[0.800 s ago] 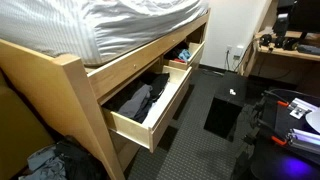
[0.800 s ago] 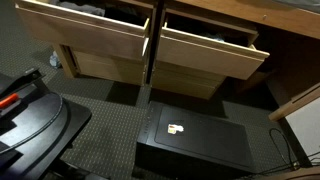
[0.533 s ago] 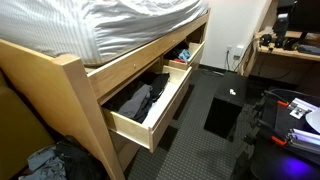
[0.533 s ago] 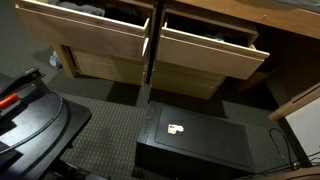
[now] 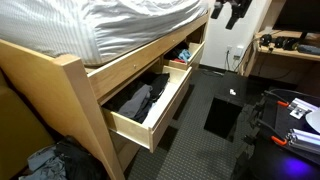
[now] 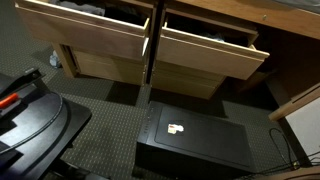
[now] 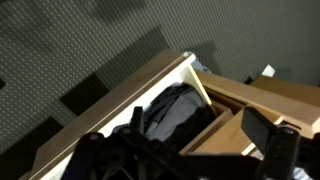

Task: Close the topmost drawer

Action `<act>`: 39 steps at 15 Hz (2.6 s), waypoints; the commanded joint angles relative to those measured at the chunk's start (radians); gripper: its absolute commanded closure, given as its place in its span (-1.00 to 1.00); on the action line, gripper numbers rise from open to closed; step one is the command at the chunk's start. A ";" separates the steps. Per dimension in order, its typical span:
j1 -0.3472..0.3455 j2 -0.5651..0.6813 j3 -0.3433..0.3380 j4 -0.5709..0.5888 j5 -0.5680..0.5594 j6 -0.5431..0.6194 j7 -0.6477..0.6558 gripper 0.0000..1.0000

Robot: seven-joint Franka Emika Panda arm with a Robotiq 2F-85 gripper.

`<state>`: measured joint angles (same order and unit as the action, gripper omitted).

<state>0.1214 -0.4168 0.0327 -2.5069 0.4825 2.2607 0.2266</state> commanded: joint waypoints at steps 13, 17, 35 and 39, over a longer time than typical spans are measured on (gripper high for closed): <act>-0.053 0.724 -0.049 0.314 0.034 0.469 0.308 -1.00; -0.055 0.805 -0.082 0.333 -0.058 0.459 0.419 -1.00; -0.082 1.154 -0.237 0.590 -0.349 -0.120 0.633 -1.00; -0.086 1.157 -0.218 0.551 -0.322 0.092 0.604 -1.00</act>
<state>0.0537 0.7405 -0.2132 -1.9137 0.1493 2.1677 0.8558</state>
